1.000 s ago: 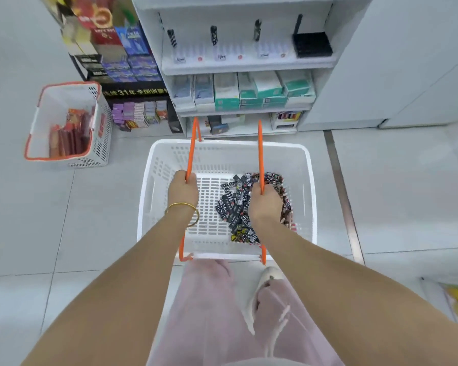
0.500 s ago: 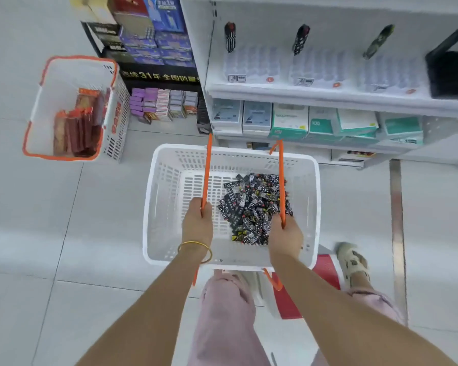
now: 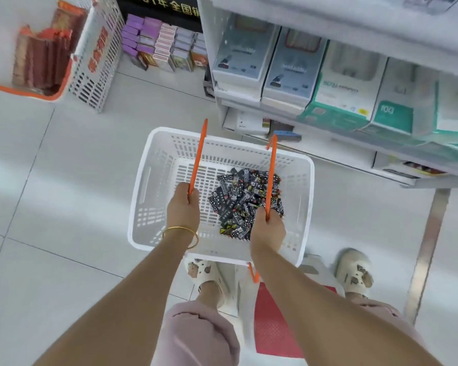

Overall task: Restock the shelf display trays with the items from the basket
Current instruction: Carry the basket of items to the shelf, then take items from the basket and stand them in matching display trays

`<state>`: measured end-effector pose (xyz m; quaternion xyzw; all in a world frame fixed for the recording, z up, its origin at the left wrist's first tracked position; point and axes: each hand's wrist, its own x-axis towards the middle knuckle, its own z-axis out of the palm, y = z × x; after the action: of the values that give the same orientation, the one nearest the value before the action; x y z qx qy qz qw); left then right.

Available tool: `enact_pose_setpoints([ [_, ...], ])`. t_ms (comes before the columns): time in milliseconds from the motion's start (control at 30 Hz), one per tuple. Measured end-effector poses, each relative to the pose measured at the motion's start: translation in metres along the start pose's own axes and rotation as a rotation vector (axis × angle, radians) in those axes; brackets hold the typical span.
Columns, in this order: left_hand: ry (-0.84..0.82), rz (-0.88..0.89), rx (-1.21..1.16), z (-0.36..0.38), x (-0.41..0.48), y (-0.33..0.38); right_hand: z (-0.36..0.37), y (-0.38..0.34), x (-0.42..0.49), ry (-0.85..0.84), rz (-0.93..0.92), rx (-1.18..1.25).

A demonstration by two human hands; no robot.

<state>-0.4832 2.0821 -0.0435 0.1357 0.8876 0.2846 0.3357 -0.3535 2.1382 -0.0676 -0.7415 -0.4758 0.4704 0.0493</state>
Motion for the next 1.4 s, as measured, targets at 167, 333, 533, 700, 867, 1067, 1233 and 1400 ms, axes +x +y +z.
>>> enact_pose_setpoints([
  [167,-0.022,0.036,0.048,0.015,0.027,-0.016,0.022,0.004,0.012,0.01,0.005,0.04],
  [333,0.059,0.014,0.165,0.004,0.049,-0.024,0.02,0.011,0.023,0.021,-0.053,0.033],
  [533,0.413,0.385,0.627,0.008,0.043,-0.028,-0.026,0.048,0.047,0.161,-0.066,-0.175],
  [700,0.127,0.64,0.71,0.068,0.032,-0.023,-0.058,0.062,0.077,0.309,-0.137,-0.458],
  [867,-0.225,0.639,0.75,0.127,0.045,-0.02,-0.044,0.055,0.119,0.152,-0.423,-0.352],
  [1067,-0.334,0.671,0.808,0.168,0.093,-0.03,-0.001,0.056,0.18,-0.263,-0.62,-0.493],
  [1233,-0.258,0.631,0.768,0.182,0.111,-0.045,0.018,0.074,0.214,-0.418,-0.66,-0.505],
  [1400,-0.3,0.511,0.729,0.176,0.081,-0.062,-0.016,0.082,0.186,-0.532,-0.573,-0.546],
])
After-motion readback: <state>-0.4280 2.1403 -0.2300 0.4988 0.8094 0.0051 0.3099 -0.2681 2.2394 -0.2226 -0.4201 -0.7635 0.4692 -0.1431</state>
